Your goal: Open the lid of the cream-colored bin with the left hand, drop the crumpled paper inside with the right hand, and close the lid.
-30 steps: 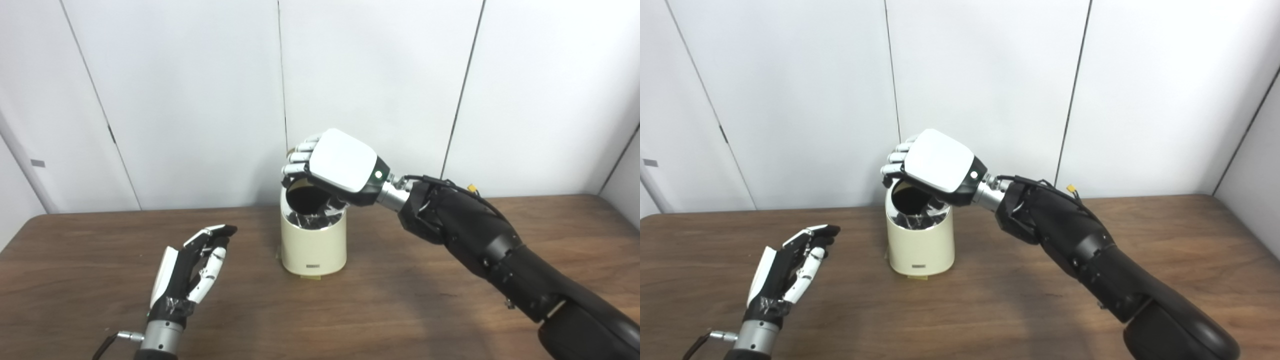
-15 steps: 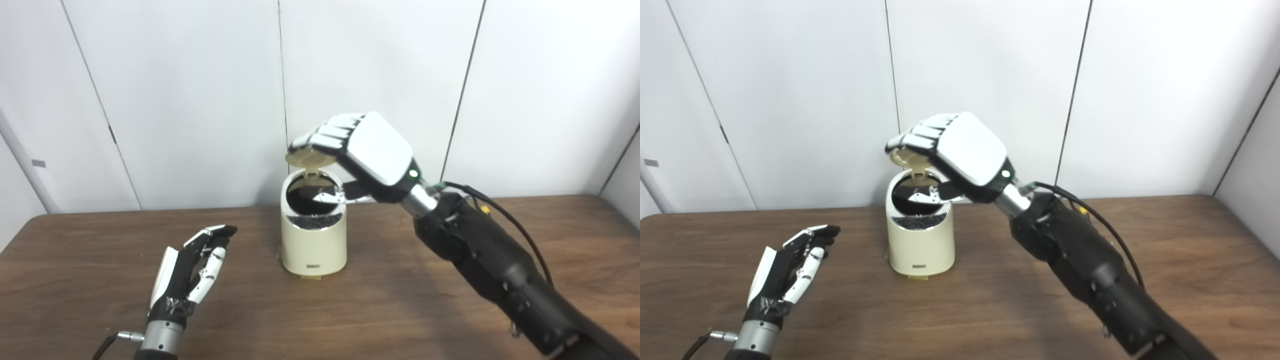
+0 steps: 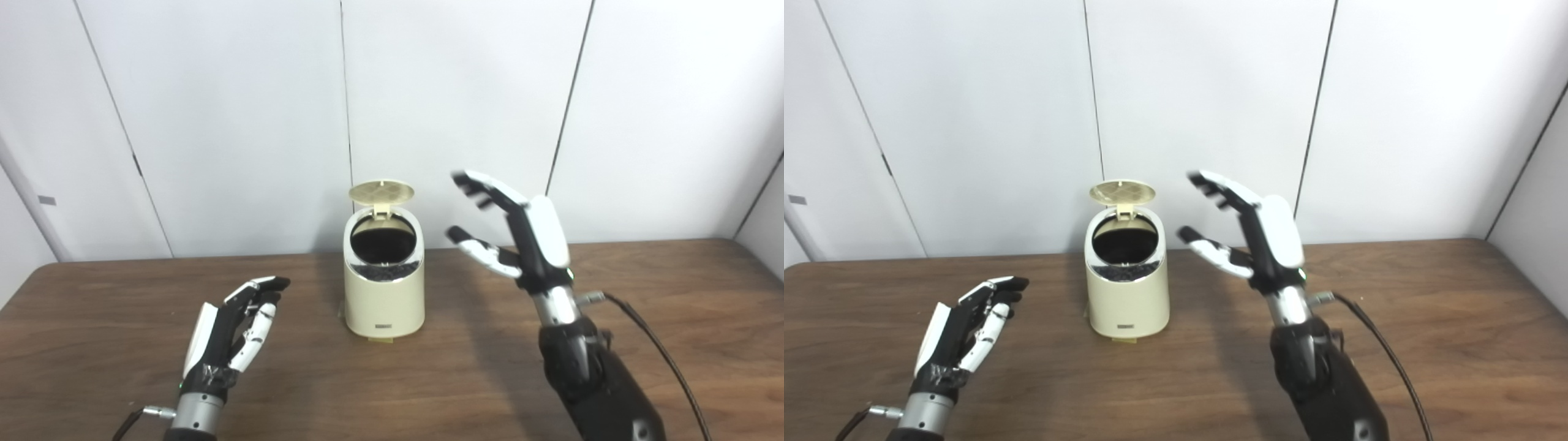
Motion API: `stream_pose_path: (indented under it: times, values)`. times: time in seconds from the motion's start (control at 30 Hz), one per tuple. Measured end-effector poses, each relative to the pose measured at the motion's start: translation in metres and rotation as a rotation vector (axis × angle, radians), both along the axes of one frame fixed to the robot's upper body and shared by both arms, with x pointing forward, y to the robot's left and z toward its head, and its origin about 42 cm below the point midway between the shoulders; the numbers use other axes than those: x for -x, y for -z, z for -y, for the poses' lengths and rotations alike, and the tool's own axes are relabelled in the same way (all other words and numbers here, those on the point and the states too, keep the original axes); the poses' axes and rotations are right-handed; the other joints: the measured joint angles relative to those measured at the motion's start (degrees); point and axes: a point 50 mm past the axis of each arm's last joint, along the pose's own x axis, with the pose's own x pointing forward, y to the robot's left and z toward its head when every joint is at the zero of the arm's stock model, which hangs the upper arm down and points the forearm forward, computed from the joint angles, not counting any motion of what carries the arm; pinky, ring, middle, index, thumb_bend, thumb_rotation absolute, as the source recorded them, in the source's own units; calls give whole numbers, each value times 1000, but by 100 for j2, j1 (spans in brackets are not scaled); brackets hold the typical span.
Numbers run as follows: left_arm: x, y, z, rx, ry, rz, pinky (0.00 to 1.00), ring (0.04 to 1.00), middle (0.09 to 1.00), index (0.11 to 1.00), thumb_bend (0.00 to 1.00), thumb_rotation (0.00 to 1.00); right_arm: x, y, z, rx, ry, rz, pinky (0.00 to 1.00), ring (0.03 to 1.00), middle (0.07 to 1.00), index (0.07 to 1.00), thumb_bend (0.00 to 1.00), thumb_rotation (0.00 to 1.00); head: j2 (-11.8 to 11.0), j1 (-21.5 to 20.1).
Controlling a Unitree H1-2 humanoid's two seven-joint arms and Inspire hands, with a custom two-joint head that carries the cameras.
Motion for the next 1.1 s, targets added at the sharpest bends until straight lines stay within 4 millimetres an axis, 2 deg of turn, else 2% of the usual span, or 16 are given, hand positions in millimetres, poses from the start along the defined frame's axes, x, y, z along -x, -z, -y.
stream_pose_path:
  times: [0.1,0.13,0.2,0.33,0.4,0.43,0.6,0.77,0.83,1.0,1.1]
  values:
    - [0,0,0,-1,0,0,650,742,763,758,202,779,10,18,9,-67,10,-70,623,722,751,760,269,786,-9,0]
    - [0,0,0,-1,-1,0,651,742,763,759,194,779,15,26,13,-90,14,-106,599,715,776,783,255,792,-17,0]
    - [0,0,-1,-1,-1,2,649,742,765,765,170,763,27,42,19,-130,18,-209,661,784,826,803,220,827,-26,0]
    - [0,1,-1,-1,-2,1,653,748,774,779,155,731,47,68,22,-171,-8,-356,750,861,867,859,188,812,-18,0]
    - [0,1,-1,-1,-1,1,653,748,776,783,149,721,51,76,23,-188,-27,-399,765,866,866,858,191,851,-18,-9]
    - [0,2,-1,-1,-2,-1,653,749,778,784,147,717,51,76,23,-190,-32,-401,767,864,861,855,190,858,-26,0]
    - [-1,5,-1,-5,-7,-13,650,747,776,783,155,700,45,75,27,-199,-23,-407,733,832,826,816,173,770,-35,18]
    - [-1,8,-3,-9,-13,-23,658,754,778,788,154,698,43,78,27,-196,-22,-414,685,789,791,786,146,640,-70,70]
    - [-1,9,-3,-10,-14,-23,661,756,779,788,169,722,41,78,27,-195,-21,-418,684,792,796,789,146,632,-88,88]
    - [-3,8,-3,-27,-18,-18,668,766,784,788,210,791,39,78,28,-197,-18,-420,684,794,803,800,159,714,-114,105]
    - [-6,3,-3,-28,-19,-5,674,768,788,789,256,812,39,78,28,-198,-17,-421,686,793,800,796,158,705,-105,123]
